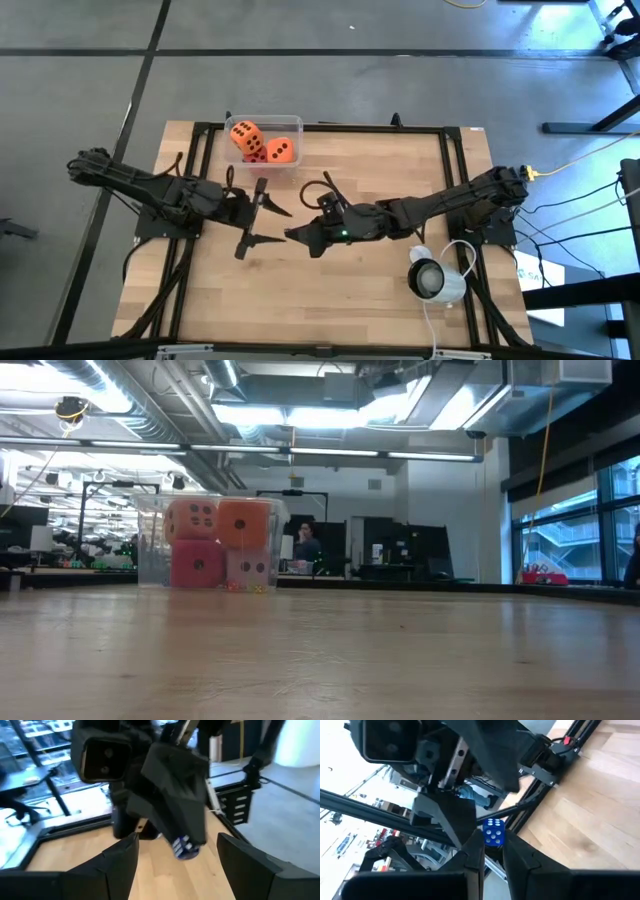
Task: Pick & Place Dice
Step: Put the small blue die into the transparent bin
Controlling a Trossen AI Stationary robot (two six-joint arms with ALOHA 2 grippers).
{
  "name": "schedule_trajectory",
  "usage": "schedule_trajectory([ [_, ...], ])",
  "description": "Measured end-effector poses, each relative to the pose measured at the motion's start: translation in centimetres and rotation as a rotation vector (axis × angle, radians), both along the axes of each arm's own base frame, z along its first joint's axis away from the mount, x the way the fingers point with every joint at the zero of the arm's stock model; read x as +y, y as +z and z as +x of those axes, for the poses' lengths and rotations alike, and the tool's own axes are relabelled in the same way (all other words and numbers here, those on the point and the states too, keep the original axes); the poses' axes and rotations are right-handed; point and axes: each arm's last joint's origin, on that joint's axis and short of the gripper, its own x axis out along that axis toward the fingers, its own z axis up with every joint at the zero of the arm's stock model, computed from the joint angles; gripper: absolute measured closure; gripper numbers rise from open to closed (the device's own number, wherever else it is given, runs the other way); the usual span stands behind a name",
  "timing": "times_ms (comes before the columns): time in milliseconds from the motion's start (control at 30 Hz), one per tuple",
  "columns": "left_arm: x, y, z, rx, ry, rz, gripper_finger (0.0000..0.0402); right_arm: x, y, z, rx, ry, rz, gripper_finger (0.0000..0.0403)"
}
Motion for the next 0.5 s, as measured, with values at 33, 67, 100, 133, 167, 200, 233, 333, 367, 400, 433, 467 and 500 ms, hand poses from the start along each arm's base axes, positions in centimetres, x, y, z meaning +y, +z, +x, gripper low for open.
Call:
schedule_trajectory([
  [33, 0.0, 0.0, 0.0, -0.002, 0.013, 0.006, 0.0139, 0.1, 0.1, 0.0, -0.008, -0.001, 0.000, 0.0357],
  [67, 0.0, 0.0, 0.0, -0.007, 0.018, 0.013, 0.0139, 0.1, 0.2, 0.0, -0.018, 0.000, 0.001, 0.0357],
  [100, 0.0, 0.1, 0.1, -0.016, 0.020, 0.014, 0.0139, 0.1, 0.2, 0.0, -0.022, 0.000, 0.000, 0.0357],
  [133, 0.0, 0.1, 0.2, -0.023, 0.020, 0.014, 0.0139, 0.1, 0.2, 0.0, -0.024, 0.000, 0.001, 0.0357],
  [167, 0.0, 0.1, 0.3, -0.027, 0.020, 0.014, 0.0139, 0.1, 0.2, 0.0, -0.025, 0.000, 0.001, 0.0357],
  [200, -0.1, 0.1, 0.4, -0.030, 0.019, 0.017, 0.0139, 0.1, 0.3, 0.0, -0.031, 0.000, 0.001, 0.0357],
  [233, -0.1, 0.1, 0.5, -0.031, 0.017, 0.021, 0.0139, 0.1, 0.4, 0.0, -0.044, 0.001, -0.002, 0.0357],
  [333, -0.3, 0.0, 1.0, -0.043, 0.003, 0.037, 0.0139, 0.1, 0.7, 0.1, -0.076, -0.002, -0.008, 0.0357],
  [367, -0.4, -0.1, 1.1, -0.044, -0.003, 0.045, 0.0139, 0.1, 0.8, 0.1, -0.086, -0.002, -0.012, 0.0357],
  [400, -0.5, -0.1, 1.2, -0.048, -0.007, 0.055, 0.0139, 0.2, 0.9, 0.1, -0.097, 0.000, -0.019, 0.0358],
  [433, -0.6, -0.1, 1.2, -0.057, -0.007, 0.066, 0.0139, 0.2, 1.0, 0.1, -0.104, 0.000, -0.019, 0.0358],
  [467, -0.7, -0.1, 1.3, -0.062, -0.009, 0.074, 0.0139, 0.2, 1.1, 0.1, -0.110, 0.000, -0.018, 0.0358],
  [500, -0.7, 0.0, 1.2, -0.065, -0.011, 0.076, 0.0139, 0.2, 1.1, 0.1, -0.111, 0.000, -0.018, 0.0358],
])
